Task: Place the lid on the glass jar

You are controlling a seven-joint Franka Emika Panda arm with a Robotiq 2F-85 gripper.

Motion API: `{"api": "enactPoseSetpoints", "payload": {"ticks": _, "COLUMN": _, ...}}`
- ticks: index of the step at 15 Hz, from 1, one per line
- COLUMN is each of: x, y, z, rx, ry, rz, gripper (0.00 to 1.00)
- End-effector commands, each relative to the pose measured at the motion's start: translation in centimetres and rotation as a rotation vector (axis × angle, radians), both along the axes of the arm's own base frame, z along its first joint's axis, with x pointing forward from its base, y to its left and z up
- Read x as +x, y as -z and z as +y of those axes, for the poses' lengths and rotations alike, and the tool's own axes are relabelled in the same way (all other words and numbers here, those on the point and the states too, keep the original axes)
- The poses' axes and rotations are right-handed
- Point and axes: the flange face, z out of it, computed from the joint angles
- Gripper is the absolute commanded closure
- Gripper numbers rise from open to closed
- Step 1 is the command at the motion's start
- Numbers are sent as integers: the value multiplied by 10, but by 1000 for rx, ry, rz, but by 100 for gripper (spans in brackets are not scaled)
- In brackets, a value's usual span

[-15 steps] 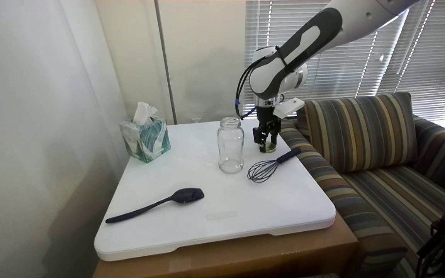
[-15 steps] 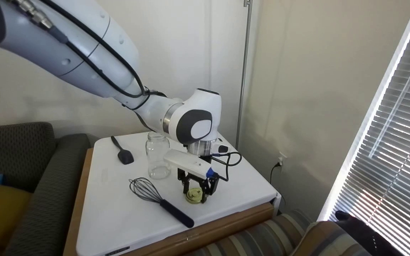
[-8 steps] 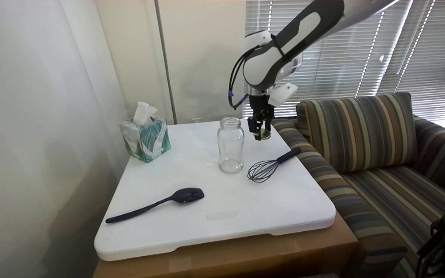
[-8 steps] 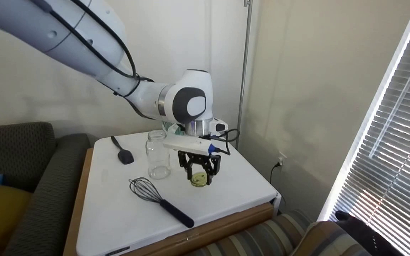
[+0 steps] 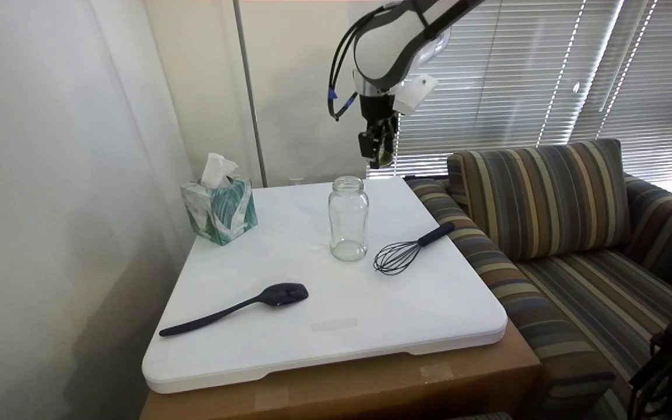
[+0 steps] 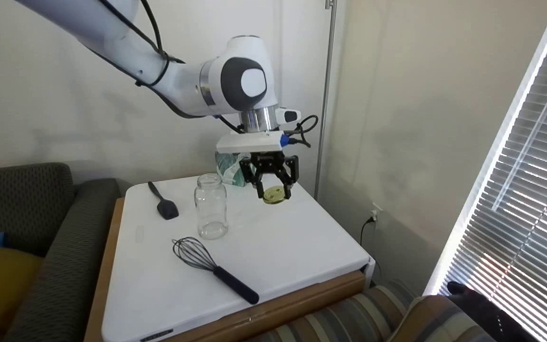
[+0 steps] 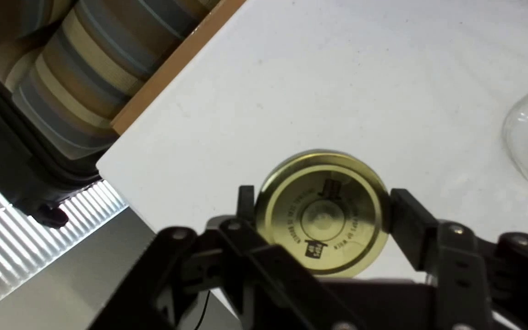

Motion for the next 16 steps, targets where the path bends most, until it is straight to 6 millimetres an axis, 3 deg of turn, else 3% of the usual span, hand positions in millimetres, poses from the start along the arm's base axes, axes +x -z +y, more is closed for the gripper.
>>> {"api": "enactPoseSetpoints", "payload": {"ticks": 1, "x": -6, "y": -47, "z": 19, "rx": -33, "ry": -64, "rz": 0, "gripper": 53}}
{"api": "enactPoseSetpoints", "payload": {"ticks": 5, "x": -12, "y": -87, "z": 52, "rx": -3, "ry": -181, "rz": 5, "gripper": 53}}
{"api": "enactPoseSetpoints", "payload": {"ticks": 9, "x": -24, "y": -109, "z": 76, "rx": 59, "ry": -290, "rz": 88, "gripper": 53}}
{"api": "enactPoseSetpoints", "payload": {"ticks": 11, "x": -30, "y": -109, "z": 87, "rx": 81, "ry": -343, "rz": 116, "gripper": 53}}
{"api": "enactPoseSetpoints", "payload": {"ticks": 16, "x": -40, "y": -81, "z": 110, "rx": 116, "ry": -447, "rz": 150, "gripper": 53}}
